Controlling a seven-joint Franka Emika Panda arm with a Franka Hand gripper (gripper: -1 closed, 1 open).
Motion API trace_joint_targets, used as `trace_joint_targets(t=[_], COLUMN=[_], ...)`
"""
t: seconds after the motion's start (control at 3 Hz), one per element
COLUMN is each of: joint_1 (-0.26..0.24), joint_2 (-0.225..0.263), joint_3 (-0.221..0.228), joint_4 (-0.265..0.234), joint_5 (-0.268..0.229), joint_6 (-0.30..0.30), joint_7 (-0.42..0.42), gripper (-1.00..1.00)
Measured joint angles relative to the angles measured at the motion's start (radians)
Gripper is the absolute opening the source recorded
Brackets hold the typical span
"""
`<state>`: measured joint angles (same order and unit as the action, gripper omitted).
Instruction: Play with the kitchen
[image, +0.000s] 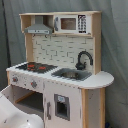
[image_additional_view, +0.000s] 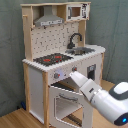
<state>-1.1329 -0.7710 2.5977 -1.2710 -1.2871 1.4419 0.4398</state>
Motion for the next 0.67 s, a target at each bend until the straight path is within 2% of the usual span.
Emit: trace_joint_targets(t=[0.67], joint_1=[-0.012], joint_2=[-0.047], joint_3=[0.000], joint_4=[0.000], joint_5=[-0.029], joint_6=[0.085], joint_7=[0.192], gripper=[1.00])
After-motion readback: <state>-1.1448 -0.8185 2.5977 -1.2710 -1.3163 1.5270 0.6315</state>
